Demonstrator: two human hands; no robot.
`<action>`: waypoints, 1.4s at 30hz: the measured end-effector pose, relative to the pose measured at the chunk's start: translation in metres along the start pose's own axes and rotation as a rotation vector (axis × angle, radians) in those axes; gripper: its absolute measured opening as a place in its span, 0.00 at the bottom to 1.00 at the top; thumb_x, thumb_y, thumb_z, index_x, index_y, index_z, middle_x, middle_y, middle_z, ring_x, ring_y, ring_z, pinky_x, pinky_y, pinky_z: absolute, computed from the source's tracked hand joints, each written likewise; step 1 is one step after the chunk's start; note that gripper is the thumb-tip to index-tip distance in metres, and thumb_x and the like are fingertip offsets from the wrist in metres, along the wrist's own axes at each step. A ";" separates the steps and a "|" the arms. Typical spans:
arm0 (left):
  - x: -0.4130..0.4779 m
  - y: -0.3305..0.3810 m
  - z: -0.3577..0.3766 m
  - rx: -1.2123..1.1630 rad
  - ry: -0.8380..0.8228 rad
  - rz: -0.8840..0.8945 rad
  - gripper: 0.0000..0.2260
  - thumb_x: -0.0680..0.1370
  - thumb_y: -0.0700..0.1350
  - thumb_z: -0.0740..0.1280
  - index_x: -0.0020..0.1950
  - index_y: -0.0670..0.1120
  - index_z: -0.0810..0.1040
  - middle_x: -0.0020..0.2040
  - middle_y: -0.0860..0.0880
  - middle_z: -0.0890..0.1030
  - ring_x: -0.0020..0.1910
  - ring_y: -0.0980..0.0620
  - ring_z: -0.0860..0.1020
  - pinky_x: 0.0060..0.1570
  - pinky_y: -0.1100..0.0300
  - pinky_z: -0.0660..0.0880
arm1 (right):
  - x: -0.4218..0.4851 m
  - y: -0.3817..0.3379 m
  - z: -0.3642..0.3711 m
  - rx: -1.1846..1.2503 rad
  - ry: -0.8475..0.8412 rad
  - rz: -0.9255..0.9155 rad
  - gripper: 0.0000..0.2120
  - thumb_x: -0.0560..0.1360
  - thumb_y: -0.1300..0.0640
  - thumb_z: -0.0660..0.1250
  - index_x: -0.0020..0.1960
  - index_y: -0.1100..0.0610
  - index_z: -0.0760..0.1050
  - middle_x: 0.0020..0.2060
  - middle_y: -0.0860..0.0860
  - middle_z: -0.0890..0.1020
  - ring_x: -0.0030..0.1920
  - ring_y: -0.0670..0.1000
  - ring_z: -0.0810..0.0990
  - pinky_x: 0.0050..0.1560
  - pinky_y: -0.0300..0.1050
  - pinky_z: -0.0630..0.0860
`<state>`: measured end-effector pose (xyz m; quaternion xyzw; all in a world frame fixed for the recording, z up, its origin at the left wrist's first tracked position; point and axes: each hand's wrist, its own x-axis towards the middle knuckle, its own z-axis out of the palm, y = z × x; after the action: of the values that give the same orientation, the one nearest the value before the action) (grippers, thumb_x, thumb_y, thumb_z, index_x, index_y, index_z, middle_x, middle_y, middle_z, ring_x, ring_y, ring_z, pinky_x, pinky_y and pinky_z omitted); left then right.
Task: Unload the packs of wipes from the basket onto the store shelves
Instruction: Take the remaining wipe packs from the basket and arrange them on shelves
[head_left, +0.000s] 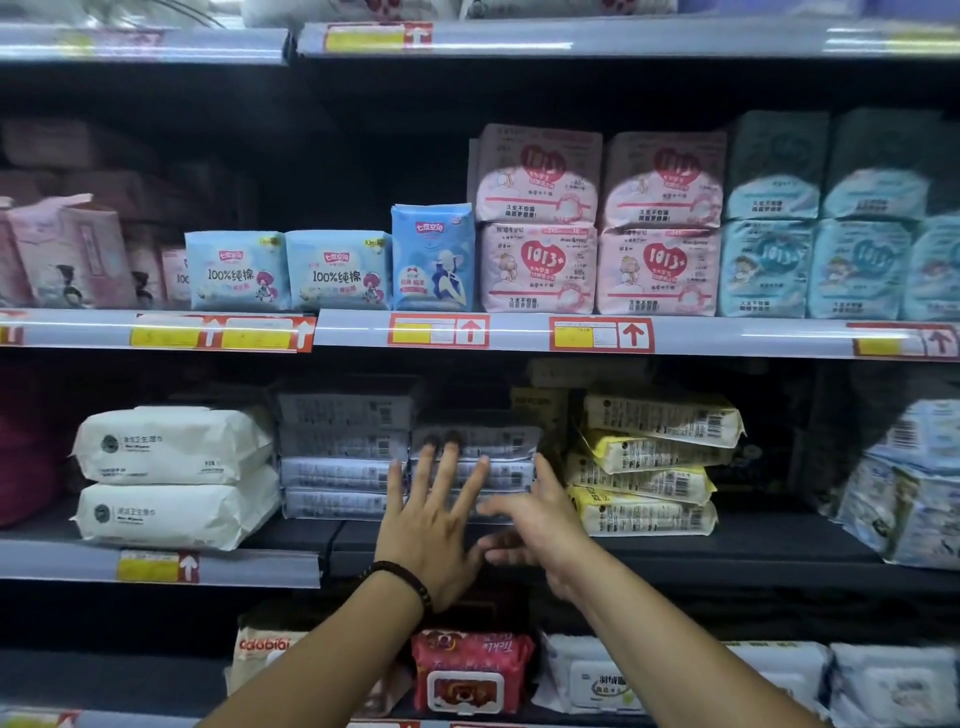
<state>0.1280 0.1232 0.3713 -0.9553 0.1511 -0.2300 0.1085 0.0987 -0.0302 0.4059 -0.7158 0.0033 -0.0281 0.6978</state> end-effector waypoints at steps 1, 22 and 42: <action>0.000 0.002 -0.001 -0.004 -0.009 -0.010 0.37 0.80 0.70 0.39 0.81 0.56 0.24 0.83 0.43 0.28 0.82 0.37 0.30 0.78 0.32 0.34 | -0.002 -0.002 -0.003 -0.027 -0.019 -0.002 0.42 0.75 0.61 0.75 0.80 0.40 0.59 0.58 0.53 0.85 0.38 0.56 0.88 0.41 0.51 0.86; 0.014 0.151 -0.022 0.037 -0.026 0.376 0.41 0.84 0.69 0.46 0.86 0.42 0.43 0.86 0.43 0.46 0.84 0.41 0.46 0.81 0.38 0.48 | -0.041 0.023 -0.158 -0.404 0.530 -0.160 0.34 0.74 0.51 0.69 0.80 0.45 0.66 0.70 0.43 0.76 0.50 0.51 0.87 0.51 0.58 0.86; 0.026 0.161 -0.023 -0.009 0.051 0.359 0.41 0.81 0.71 0.51 0.85 0.43 0.51 0.84 0.40 0.50 0.83 0.36 0.50 0.80 0.35 0.49 | -0.020 0.025 -0.186 -0.351 0.459 -0.072 0.33 0.79 0.55 0.73 0.80 0.47 0.65 0.68 0.51 0.64 0.67 0.55 0.72 0.67 0.48 0.69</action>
<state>0.1010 -0.0391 0.3571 -0.9073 0.3227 -0.2306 0.1398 0.0708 -0.2159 0.3846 -0.8002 0.1405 -0.2130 0.5428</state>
